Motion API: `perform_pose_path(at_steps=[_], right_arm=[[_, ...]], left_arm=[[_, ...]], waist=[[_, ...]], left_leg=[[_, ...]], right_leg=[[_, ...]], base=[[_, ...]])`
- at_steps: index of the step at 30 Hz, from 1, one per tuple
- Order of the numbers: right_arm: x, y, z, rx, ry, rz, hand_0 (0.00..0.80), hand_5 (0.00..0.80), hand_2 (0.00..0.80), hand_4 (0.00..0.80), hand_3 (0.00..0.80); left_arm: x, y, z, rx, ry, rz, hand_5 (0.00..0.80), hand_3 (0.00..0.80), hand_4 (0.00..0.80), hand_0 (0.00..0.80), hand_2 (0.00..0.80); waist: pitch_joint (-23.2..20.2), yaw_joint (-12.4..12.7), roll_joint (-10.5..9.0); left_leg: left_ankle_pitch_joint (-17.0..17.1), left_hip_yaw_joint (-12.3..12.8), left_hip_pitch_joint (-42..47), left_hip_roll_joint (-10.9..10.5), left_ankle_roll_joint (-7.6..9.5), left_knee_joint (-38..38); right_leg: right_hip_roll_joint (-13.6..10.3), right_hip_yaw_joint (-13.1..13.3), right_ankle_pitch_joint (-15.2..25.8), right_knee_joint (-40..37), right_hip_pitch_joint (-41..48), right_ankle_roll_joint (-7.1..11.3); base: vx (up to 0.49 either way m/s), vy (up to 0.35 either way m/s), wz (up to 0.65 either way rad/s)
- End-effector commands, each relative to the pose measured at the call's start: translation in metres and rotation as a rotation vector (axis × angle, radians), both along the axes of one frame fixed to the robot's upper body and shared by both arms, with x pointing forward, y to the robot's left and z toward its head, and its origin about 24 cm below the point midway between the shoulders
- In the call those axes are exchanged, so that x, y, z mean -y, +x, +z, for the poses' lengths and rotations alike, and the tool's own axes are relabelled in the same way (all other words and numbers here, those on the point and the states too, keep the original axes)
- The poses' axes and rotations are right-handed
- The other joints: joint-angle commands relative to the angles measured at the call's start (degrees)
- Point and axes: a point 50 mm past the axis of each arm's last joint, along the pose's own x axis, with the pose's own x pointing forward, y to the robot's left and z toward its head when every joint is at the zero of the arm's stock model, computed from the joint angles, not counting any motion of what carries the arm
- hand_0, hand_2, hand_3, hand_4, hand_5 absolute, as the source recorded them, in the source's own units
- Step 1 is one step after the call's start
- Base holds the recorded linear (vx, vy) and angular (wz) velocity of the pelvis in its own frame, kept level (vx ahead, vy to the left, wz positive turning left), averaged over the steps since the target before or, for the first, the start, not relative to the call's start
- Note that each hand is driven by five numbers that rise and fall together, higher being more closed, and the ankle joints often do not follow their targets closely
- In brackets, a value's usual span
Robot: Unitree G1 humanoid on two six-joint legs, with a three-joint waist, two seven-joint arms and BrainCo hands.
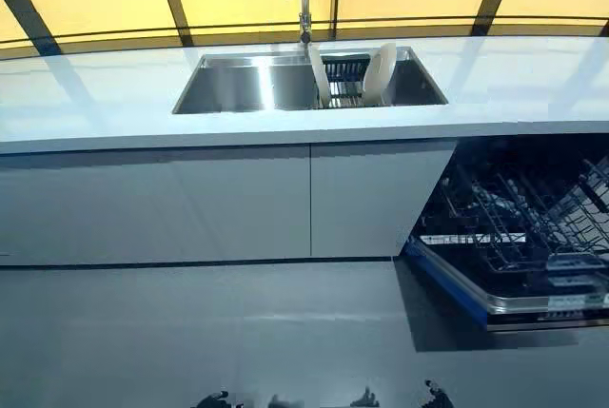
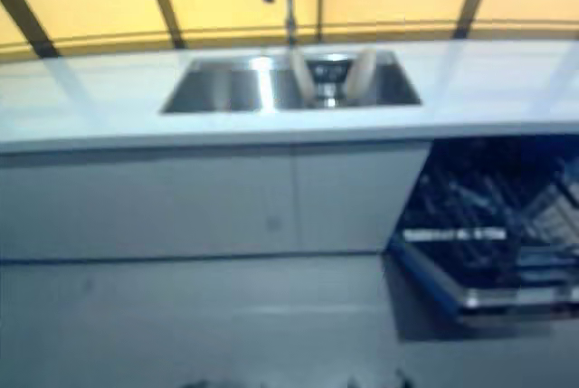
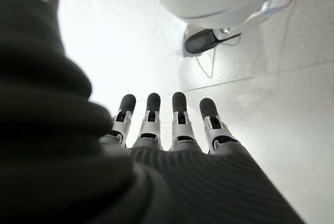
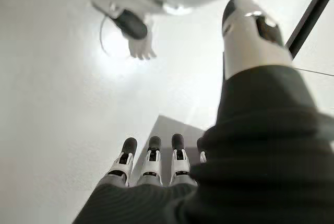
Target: Take plates into dishwasher
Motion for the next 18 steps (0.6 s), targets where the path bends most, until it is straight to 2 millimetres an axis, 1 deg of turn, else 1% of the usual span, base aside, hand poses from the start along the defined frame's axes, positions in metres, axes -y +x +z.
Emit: perform_pose_path(at_steps=[1, 10, 13, 18], right_arm=[[0.003, 0.012, 0.001, -0.015, 0.027, 0.0, 0.0, 0.0, 0.0, 0.0, 0.0], [0.004, 0.007, -0.001, -0.054, 0.076, -0.043, 0.0, 0.0, 0.0, 0.0, 0.0], [0.004, 0.009, -0.001, -0.059, 0.096, -0.047, 0.0, 0.0, 0.0, 0.0, 0.0], [0.008, 0.018, 0.002, -0.044, 0.106, -0.057, 0.0, 0.0, 0.0, 0.0, 0.0]], left_arm=[[-0.005, 0.02, 0.004, 0.019, 0.015, 0.005, 0.0, 0.0, 0.0, 0.0, 0.0], [-0.004, 0.018, 0.003, 0.003, -0.004, 0.001, 0.0, 0.0, 0.0, 0.0, 0.0], [-0.003, 0.019, 0.003, 0.006, 0.0, -0.008, 0.0, 0.0, 0.0, 0.0, 0.0], [-0.001, 0.027, 0.005, 0.022, 0.012, -0.034, 0.0, 0.0, 0.0, 0.0, 0.0]], waist=[[1.4, 1.2, -1.19], [1.2, 1.3, -1.15], [1.4, 1.4, -1.09], [2.3, 1.4, -1.0]], left_leg=[[-2.6, -2.0, -0.3, -4.2, 3.24, -0.1], [-2.6, -2.5, 0.2, -4.0, 3.0, -0.1], [-2.4, -2.5, 0.2, -3.9, 2.9, -0.1], [-2.2, -2.7, -0.1, -3.7, 2.75, 0.7]], right_leg=[[0.6, -0.1, -1.6, 4.7, -2.8, 2.81], [1.2, -0.5, -2.1, 4.6, -2.0, 2.29], [1.4, -0.7, -2.5, 5.0, -2.1, 1.97], [1.6, -0.7, -3.0, 6.2, -2.5, 1.26]], base=[[0.0, 0.0, 0.0], [0.034, -0.05, 0.02], [0.014, -0.054, 0.01], [-0.004, -0.014, 0.0]])
